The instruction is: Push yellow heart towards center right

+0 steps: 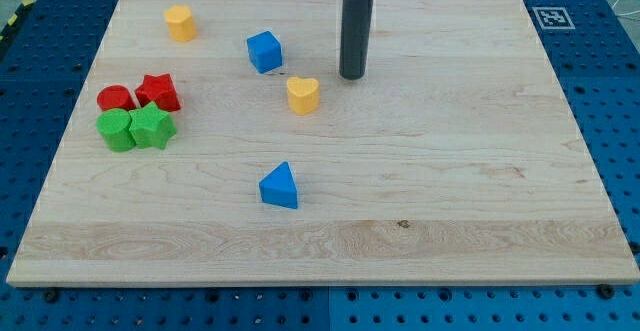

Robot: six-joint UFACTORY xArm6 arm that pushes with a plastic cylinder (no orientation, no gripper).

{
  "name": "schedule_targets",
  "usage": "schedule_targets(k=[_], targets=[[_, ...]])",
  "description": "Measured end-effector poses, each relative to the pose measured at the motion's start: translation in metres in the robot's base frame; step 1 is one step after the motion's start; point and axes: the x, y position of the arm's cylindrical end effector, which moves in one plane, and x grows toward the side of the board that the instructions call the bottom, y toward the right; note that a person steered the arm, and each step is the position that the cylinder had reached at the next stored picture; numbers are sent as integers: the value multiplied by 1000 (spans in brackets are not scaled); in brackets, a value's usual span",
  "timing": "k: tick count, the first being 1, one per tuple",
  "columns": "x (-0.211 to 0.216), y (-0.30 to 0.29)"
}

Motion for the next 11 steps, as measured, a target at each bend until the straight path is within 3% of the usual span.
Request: schedule_targets(k=[3, 6, 9, 11], targets=[[-11, -42], [21, -58], [16, -91], [50, -94]])
